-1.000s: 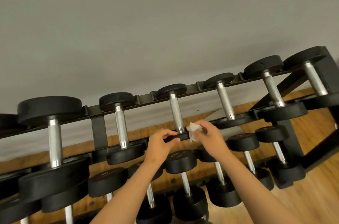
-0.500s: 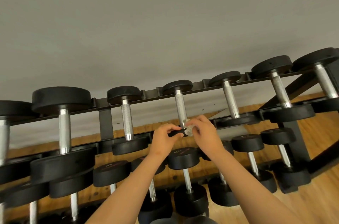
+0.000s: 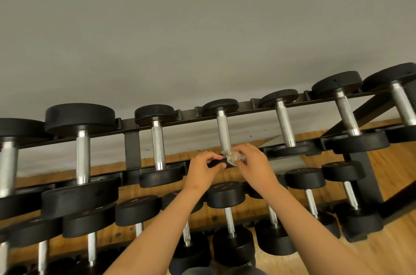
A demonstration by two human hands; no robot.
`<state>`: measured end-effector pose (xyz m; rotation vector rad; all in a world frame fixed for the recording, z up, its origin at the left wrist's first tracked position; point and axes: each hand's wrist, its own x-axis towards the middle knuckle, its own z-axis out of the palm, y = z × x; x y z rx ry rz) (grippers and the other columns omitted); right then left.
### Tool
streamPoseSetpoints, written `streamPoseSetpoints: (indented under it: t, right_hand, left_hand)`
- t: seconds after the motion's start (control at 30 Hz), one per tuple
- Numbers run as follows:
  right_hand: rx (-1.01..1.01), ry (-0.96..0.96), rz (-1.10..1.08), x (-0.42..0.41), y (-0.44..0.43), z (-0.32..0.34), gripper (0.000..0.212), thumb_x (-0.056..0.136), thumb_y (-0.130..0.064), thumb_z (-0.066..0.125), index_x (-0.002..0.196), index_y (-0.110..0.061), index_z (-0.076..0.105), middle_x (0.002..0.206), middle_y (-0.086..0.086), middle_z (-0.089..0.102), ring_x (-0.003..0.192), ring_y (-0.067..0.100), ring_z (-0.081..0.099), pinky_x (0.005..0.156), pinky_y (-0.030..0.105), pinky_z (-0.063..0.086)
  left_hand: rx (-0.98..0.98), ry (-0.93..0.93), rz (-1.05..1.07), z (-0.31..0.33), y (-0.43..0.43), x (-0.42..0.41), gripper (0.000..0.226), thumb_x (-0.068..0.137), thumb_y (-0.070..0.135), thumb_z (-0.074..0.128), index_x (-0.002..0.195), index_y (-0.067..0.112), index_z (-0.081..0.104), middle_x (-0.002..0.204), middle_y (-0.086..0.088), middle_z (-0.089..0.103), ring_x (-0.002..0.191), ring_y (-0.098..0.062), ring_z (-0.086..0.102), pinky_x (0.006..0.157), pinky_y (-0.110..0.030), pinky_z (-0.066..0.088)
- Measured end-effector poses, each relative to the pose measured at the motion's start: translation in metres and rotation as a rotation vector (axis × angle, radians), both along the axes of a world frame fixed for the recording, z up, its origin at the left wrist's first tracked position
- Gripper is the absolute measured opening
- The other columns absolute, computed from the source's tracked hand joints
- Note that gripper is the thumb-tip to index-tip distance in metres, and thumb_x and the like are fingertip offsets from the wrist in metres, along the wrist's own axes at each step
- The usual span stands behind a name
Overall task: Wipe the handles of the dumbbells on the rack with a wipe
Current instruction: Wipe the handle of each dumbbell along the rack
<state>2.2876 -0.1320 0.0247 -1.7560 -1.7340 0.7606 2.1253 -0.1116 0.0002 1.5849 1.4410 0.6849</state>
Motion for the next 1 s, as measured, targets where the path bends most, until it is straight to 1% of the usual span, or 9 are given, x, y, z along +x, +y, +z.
streamPoseSetpoints:
  t: [0.13,0.27,0.37,0.47,0.53,0.6,0.73,0.9,1.0]
  right_hand:
    - [-0.103,0.048,0.002,0.005,-0.003,0.007,0.01,0.091,-0.012,0.062,0.099,-0.014,0.068,0.097,-0.002,0.059,0.084,0.006,0.055,0.07,0.01,0.043]
    - [-0.201,0.019,0.061,0.004,-0.009,0.005,0.009,0.09,-0.012,0.061,0.095,-0.013,0.068,0.1,-0.002,0.055,0.088,0.012,0.056,0.072,0.012,0.042]
    - [-0.085,0.025,-0.029,-0.004,-0.006,0.002,0.017,0.09,-0.013,0.064,0.107,-0.015,0.062,0.102,-0.006,0.051,0.086,0.003,0.053,0.069,0.008,0.041]
    - [-0.006,0.039,-0.157,-0.012,-0.001,0.002,0.019,0.088,-0.016,0.066,0.101,-0.019,0.053,0.095,-0.011,0.048,0.08,-0.001,0.051,0.065,0.012,0.042]
    - [0.05,0.015,-0.16,-0.015,-0.001,-0.003,0.011,0.089,-0.015,0.066,0.098,-0.015,0.06,0.098,-0.008,0.05,0.081,0.002,0.053,0.074,0.017,0.048]
    - [0.105,-0.011,-0.127,-0.018,-0.004,-0.01,0.013,0.088,-0.016,0.067,0.101,-0.012,0.068,0.101,-0.006,0.052,0.088,0.006,0.054,0.081,0.016,0.047]
    - [0.147,-0.046,-0.072,-0.019,-0.017,-0.016,0.02,0.084,-0.019,0.072,0.102,-0.01,0.069,0.103,-0.001,0.057,0.094,0.009,0.051,0.079,0.007,0.038]
    - [0.157,-0.057,-0.061,-0.013,-0.002,-0.018,0.018,0.082,-0.011,0.073,0.098,-0.002,0.07,0.099,0.006,0.06,0.092,0.018,0.057,0.084,0.026,0.051]
    - [0.185,0.014,-0.096,-0.016,-0.008,-0.02,0.01,0.08,-0.002,0.073,0.089,-0.002,0.069,0.094,0.005,0.06,0.088,0.018,0.057,0.081,0.028,0.051]
  left_hand:
    - [0.006,0.0,0.001,-0.001,0.0,0.0,0.021,0.083,0.019,0.075,0.102,0.025,0.071,0.105,0.011,0.068,0.103,-0.002,0.056,0.084,-0.008,0.037]
    - [0.026,0.004,-0.004,-0.002,-0.001,0.0,0.021,0.084,0.016,0.074,0.104,0.022,0.071,0.105,0.011,0.067,0.099,0.003,0.054,0.083,-0.005,0.037]
    - [0.043,0.002,-0.007,-0.003,0.0,0.0,0.021,0.083,0.018,0.074,0.104,0.023,0.071,0.104,0.012,0.067,0.098,0.003,0.053,0.083,-0.006,0.036]
    - [0.04,-0.012,0.0,-0.003,-0.001,0.001,0.021,0.083,0.021,0.074,0.104,0.022,0.072,0.105,0.009,0.068,0.099,0.002,0.055,0.083,-0.004,0.036]
    - [0.039,-0.019,0.005,-0.004,-0.001,0.001,0.021,0.084,0.02,0.073,0.105,0.021,0.072,0.105,0.008,0.068,0.099,0.001,0.055,0.083,-0.005,0.036]
    - [0.041,-0.02,0.006,-0.005,-0.002,0.001,0.02,0.084,0.021,0.073,0.104,0.022,0.072,0.105,0.008,0.069,0.1,0.0,0.056,0.084,-0.006,0.037]
    - [0.06,-0.026,0.007,-0.006,-0.002,0.001,0.019,0.084,0.019,0.073,0.103,0.024,0.071,0.103,0.009,0.069,0.101,-0.003,0.058,0.09,-0.011,0.039]
    - [0.042,-0.027,0.009,-0.005,-0.002,0.001,0.019,0.084,0.018,0.074,0.102,0.023,0.072,0.104,0.008,0.069,0.1,-0.001,0.056,0.089,-0.01,0.037]
    - [0.022,-0.04,0.008,-0.005,-0.002,0.001,0.019,0.084,0.018,0.074,0.103,0.022,0.072,0.104,0.007,0.069,0.104,-0.006,0.058,0.095,-0.016,0.04]
